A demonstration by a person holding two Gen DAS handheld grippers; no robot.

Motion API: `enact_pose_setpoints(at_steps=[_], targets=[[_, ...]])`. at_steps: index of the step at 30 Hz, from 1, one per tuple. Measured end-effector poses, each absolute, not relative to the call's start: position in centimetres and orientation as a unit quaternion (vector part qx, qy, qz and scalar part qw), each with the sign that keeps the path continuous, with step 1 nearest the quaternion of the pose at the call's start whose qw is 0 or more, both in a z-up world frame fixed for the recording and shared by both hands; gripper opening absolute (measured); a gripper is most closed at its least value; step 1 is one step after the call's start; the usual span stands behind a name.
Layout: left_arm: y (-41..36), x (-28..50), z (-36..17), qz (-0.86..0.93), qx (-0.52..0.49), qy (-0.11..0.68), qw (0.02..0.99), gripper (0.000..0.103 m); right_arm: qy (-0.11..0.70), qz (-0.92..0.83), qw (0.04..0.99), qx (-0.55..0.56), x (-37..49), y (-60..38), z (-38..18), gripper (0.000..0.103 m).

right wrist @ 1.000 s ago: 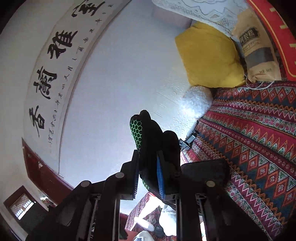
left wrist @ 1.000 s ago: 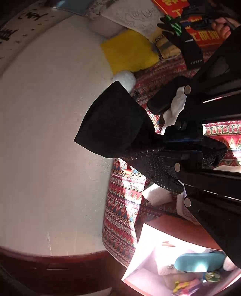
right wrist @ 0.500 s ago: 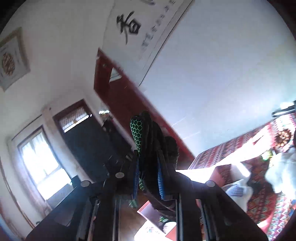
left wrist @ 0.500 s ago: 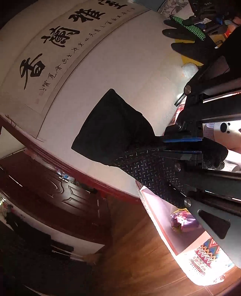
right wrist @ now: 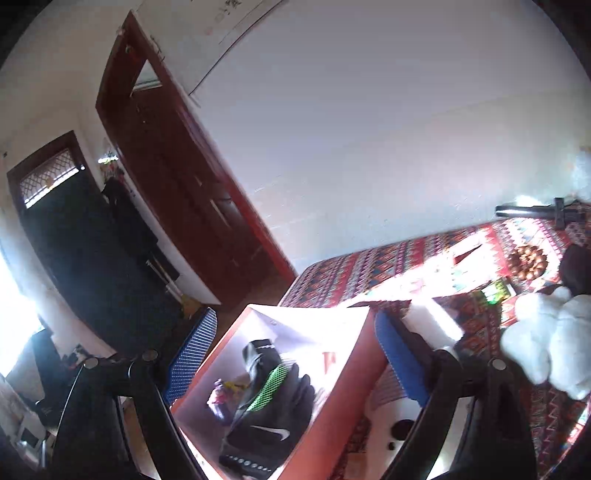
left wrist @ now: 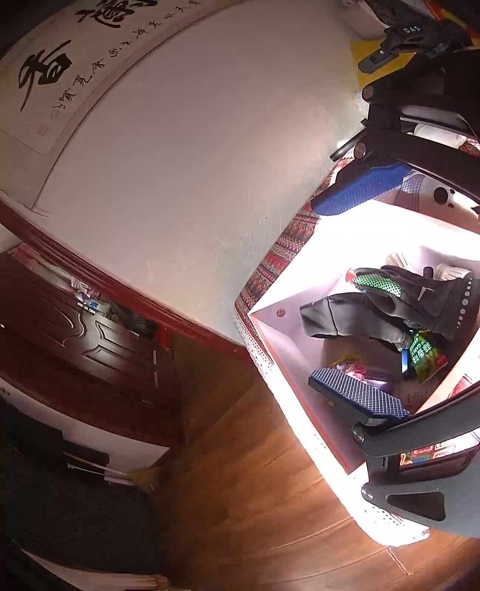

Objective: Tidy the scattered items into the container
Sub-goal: 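Drop both black gloves into the box with the left and right tools, then grasp the red cone on the bedspread with the left tool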

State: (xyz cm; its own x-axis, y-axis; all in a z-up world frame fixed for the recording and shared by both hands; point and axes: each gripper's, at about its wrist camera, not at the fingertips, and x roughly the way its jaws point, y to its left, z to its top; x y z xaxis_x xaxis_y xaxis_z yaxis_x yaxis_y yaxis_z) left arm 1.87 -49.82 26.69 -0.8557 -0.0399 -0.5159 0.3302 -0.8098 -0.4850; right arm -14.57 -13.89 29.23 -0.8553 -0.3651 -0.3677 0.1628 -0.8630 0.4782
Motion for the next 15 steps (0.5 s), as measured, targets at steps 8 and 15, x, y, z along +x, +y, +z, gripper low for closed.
enact_pose_setpoints(at_steps=[8,15], targets=[[-42.0,0.0,26.4,-0.927,0.295,0.228,0.036,0.085,-0.295,-0.930,0.050,0.216,-10.1,0.1,27.8,0.089],[-27.8,-5.0,24.3,-0.923,0.362,0.122,-0.038,0.085,-0.414,-0.883,-0.013,0.220,-6.5,9.5,22.4,0.089]])
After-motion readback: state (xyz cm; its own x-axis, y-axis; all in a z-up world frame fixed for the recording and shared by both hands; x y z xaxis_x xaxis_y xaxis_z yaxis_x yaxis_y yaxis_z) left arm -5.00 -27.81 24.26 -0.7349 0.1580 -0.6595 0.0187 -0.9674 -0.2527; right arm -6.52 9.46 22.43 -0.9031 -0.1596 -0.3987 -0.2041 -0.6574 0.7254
